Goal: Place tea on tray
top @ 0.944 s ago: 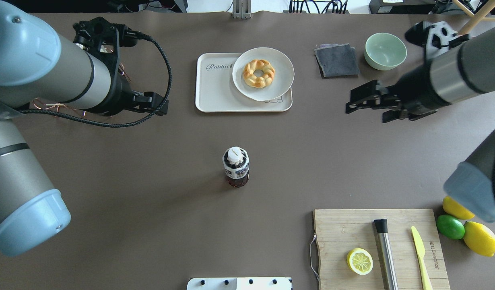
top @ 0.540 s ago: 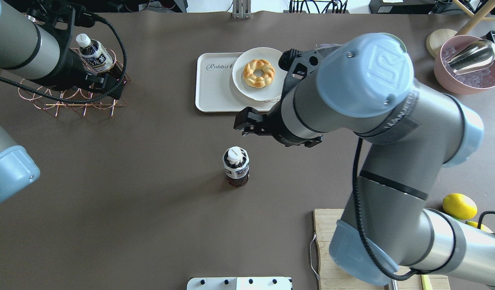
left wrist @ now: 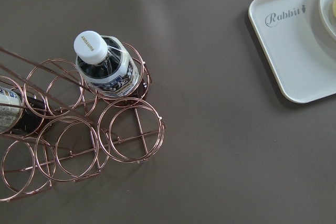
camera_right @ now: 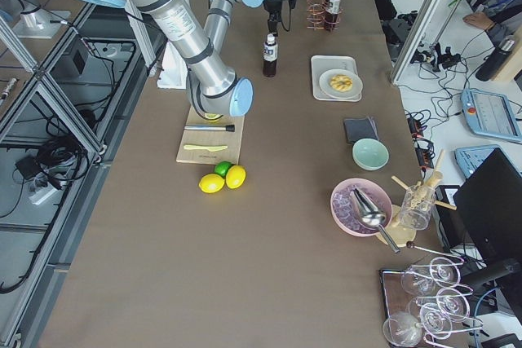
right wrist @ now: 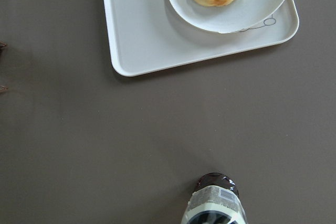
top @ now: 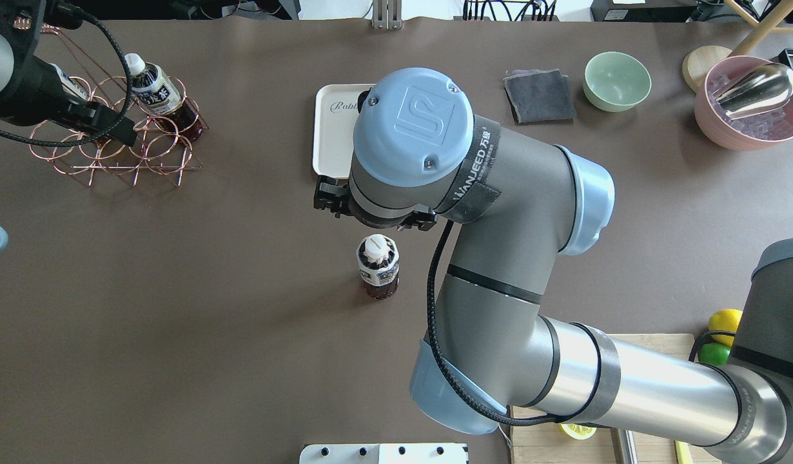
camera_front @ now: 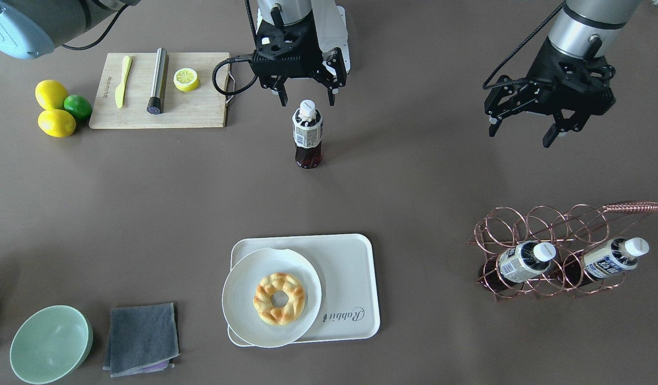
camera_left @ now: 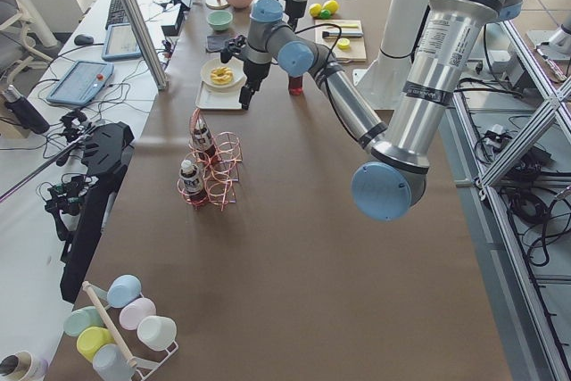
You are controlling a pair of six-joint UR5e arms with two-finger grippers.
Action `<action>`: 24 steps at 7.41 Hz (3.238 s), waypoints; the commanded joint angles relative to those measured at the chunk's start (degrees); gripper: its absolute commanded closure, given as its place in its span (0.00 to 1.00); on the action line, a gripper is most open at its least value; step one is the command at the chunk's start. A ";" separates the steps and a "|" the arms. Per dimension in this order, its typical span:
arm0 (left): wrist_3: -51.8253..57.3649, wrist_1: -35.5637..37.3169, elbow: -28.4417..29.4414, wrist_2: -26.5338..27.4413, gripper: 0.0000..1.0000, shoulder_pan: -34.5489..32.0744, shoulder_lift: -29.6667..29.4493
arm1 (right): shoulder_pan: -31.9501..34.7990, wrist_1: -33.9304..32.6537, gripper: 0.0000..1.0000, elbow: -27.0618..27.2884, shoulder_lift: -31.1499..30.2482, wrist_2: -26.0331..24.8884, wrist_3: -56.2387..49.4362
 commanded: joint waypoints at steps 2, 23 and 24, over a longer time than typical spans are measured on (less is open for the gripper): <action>0.42 -0.92 0.13 -0.69 0.03 -0.53 0.23 | -2.82 0.22 0.28 -2.65 -0.51 -2.93 -0.90; 11.79 4.14 0.04 -12.36 0.03 -15.26 6.02 | 26.49 12.66 0.00 -30.50 9.05 22.52 -27.12; 20.81 11.23 1.09 -12.38 0.03 -20.17 6.12 | 30.44 9.05 0.00 -21.03 -0.06 25.51 -35.62</action>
